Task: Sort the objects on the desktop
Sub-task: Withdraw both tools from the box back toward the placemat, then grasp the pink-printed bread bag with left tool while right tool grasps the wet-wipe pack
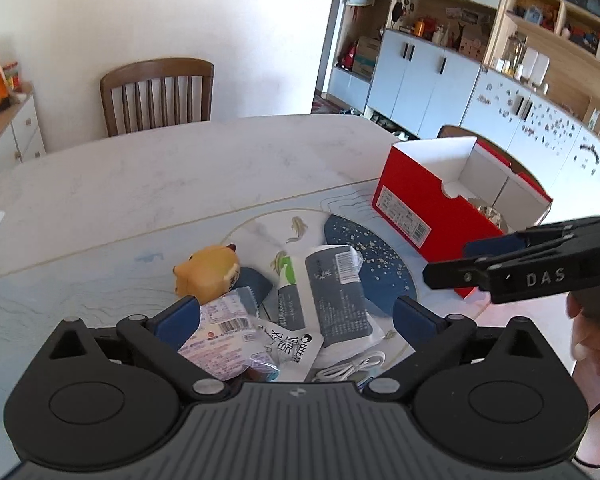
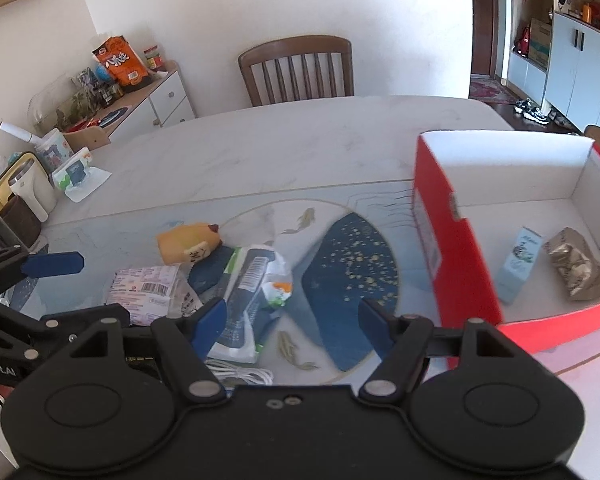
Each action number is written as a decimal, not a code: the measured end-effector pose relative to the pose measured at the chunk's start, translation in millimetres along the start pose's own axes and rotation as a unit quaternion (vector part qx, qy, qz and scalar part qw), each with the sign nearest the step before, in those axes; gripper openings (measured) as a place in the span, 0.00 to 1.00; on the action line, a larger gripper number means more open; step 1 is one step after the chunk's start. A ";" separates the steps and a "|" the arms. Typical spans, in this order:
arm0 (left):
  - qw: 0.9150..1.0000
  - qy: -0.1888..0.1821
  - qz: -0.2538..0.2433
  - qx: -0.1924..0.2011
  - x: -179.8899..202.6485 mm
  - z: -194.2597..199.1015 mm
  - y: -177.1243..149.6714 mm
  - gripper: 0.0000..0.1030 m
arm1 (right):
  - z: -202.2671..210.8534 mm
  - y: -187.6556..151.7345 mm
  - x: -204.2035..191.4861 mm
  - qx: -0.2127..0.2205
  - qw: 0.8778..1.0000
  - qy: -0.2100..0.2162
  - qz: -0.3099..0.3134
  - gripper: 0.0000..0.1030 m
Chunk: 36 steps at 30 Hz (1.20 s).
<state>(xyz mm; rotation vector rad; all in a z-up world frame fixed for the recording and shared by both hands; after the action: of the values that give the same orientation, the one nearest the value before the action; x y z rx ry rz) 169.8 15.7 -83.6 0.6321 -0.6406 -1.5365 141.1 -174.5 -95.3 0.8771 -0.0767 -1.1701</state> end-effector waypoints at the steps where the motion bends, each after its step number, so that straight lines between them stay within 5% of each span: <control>1: 1.000 -0.003 0.004 0.001 -4.0 -1.7 -1.4 1.00 | -3.9 -0.1 -1.3 -0.001 1.000 0.000 0.000 0.70; 11: 0.997 0.021 -0.068 0.009 -32.7 -28.6 -13.3 1.00 | -33.8 -4.5 -11.7 -0.013 1.000 -0.008 0.000 0.70; 18: 0.995 -0.022 -0.101 0.011 -41.6 -46.0 -18.0 1.00 | -51.2 -8.0 -16.1 -0.025 0.999 -0.022 -0.007 0.70; 30: 0.975 -0.068 -0.212 0.015 -29.4 -73.1 -32.2 1.00 | -85.5 -4.1 -18.0 -0.034 0.998 -0.048 -0.027 0.69; 36: 0.974 -0.076 -0.211 0.017 -33.3 -76.9 -34.7 0.97 | -97.8 -4.6 -14.1 -0.039 0.997 -0.050 -0.048 0.61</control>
<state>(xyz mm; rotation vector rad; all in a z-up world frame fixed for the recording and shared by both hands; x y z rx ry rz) 203.3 48.6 -161.2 0.7123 -0.6778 -1.9874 178.5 -108.8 -159.2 0.7600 -0.0703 -1.2974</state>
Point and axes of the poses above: each gripper's, at about its wrist camera, not at the fingertips, and z roughly against the way its jaws point, x to its right, y to its top, the point moved 6 cm from there along -z, roughly the way its jaws point, and after that the axes turned 14 degrees about y, right-handed, at the moved point
